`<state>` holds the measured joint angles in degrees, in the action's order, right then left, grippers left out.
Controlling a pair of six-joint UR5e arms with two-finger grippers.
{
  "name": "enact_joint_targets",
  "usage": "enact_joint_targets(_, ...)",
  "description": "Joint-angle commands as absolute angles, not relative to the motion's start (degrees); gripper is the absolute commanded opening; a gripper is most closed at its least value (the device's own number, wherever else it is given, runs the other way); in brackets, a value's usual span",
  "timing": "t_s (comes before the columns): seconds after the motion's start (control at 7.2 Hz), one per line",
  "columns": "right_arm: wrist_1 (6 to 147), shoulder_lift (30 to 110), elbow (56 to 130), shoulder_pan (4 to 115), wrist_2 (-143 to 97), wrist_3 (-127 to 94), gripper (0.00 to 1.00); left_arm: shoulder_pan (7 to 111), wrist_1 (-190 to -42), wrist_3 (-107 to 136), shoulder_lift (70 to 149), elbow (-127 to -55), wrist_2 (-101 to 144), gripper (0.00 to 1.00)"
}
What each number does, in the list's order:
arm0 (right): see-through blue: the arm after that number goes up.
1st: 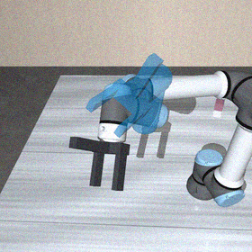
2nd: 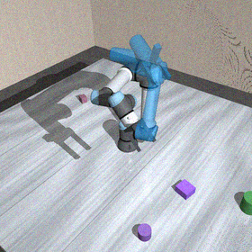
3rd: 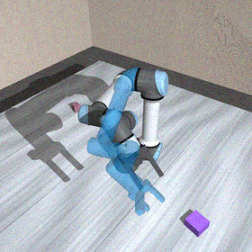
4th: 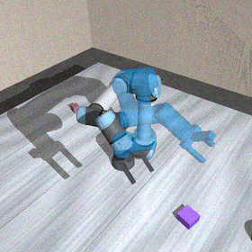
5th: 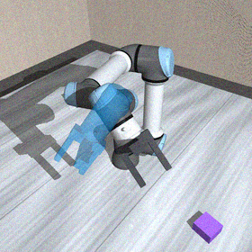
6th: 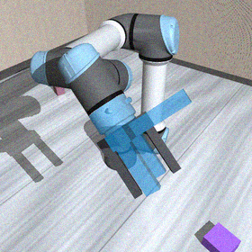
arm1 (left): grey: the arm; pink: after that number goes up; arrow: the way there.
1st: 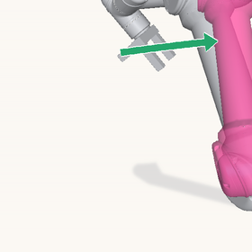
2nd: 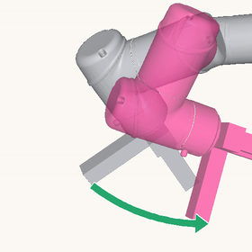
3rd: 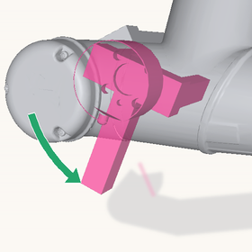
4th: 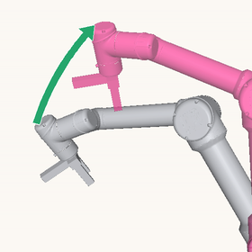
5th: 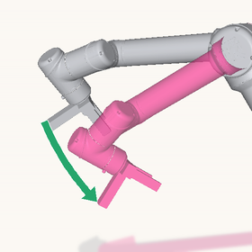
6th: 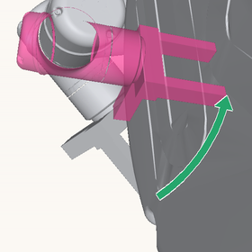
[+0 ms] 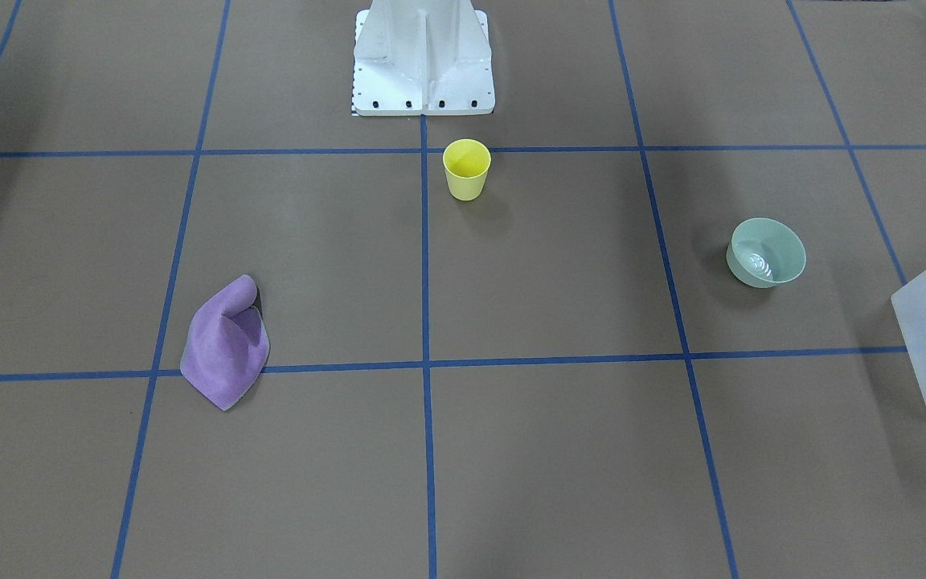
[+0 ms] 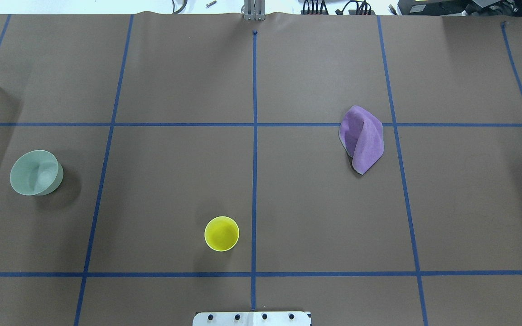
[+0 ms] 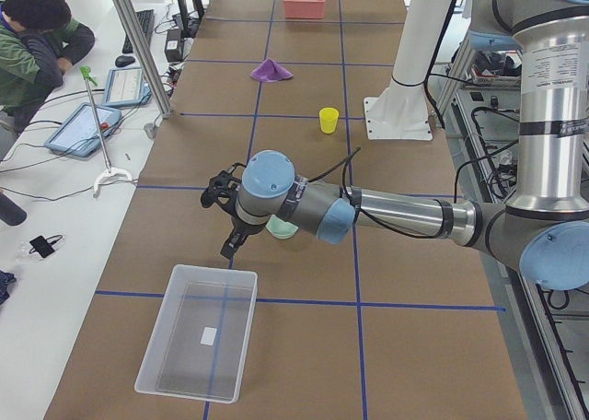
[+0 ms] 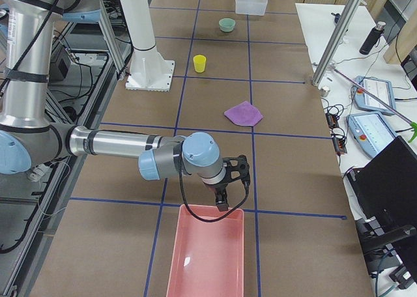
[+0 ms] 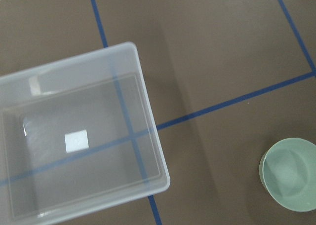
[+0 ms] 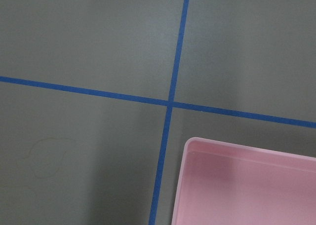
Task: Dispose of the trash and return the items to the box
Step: 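Move the left gripper toward the pale green bowl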
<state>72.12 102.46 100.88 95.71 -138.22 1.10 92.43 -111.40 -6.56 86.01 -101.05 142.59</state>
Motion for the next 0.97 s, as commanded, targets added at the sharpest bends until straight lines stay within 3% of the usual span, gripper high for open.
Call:
enact_joint_targets(0.0, 68.3, 102.0, 102.6, 90.8, -138.4, -9.8, 1.0, 88.7, -116.0, 1.6, 85.4, -100.3, 144.5, 0.98)
enact_joint_targets(0.42, 67.6, 101.8, 109.8, 79.8, -130.5, -27.9, 1.0, 69.8, -130.1, 29.2, 81.4, -99.8, 126.5, 0.98)
enact_joint_targets(0.83, 67.3, 101.6, 112.1, 73.5, -125.4, -35.3, 1.0, 54.6, -136.3, 43.5, 81.4, -95.6, 118.0, 0.98)
